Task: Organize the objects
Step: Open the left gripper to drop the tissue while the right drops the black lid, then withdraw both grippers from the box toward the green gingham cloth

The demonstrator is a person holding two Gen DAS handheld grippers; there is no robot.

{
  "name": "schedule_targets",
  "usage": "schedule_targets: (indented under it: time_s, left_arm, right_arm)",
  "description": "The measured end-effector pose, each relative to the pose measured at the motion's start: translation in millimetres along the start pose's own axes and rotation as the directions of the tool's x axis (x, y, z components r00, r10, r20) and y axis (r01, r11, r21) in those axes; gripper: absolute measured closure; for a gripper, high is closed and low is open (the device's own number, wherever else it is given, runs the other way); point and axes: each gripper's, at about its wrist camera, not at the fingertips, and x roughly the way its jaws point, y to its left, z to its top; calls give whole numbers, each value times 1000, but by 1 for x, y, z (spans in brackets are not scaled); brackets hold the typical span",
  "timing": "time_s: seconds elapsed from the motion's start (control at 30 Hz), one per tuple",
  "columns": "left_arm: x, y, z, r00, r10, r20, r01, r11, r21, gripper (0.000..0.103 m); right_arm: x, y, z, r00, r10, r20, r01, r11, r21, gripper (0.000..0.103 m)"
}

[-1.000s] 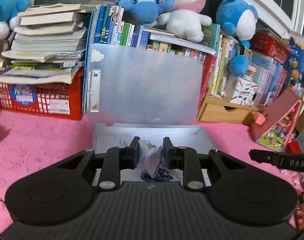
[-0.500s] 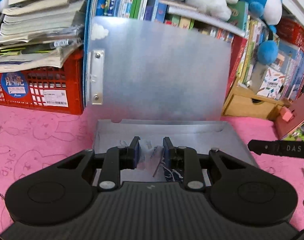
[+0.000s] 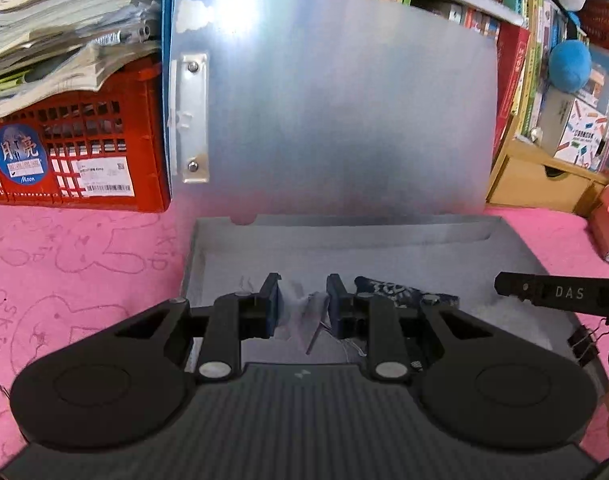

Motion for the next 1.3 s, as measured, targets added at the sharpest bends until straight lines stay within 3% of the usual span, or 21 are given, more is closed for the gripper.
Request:
schedule_targets:
  time_s: [0.37,0.47,0.5,0.63,0.7,0.8,1.07,1.3]
  left_arm:
    - [8,-5,-8,1000,8,-4,-7,999,33,74]
    - [7,-5,-7,1000,-2,-7,2,1000,30,74]
    - [6,-5,-7,1000,-5,-6,5,1000,22,73]
    - [-4,-9,0,1000,-9,7,8,999,35,66]
    - [-13,-13,2,1000,-3,26,2,998,56,57]
    - [-31,-18,5,999,-13,49,9,997,79,51]
    - [-88,-29,9,994,-38,105,25,993,117,45]
    - [-144,-33,-7,986,-73,151,50,987,152,42]
  right_arm:
    - [6,2,-2,1000,0,-17,0,1000,-10,66]
    - [5,2,-2,1000,9,-20,-9,1000,-4,58]
    - [5,1,-2,1000,12,-19,-12,1000,0,47]
    - [-6,-2,1,999,34,-10,-34,999,22,43]
    - [-15,-3,3,999,43,4,-43,999,26,40]
    - [-34,-2,6,998,46,37,-47,999,25,38]
    - [-97,2,5,990,64,125,-64,998,-7,35]
    - [-152,18,-19,976,75,203,-54,993,-109,32]
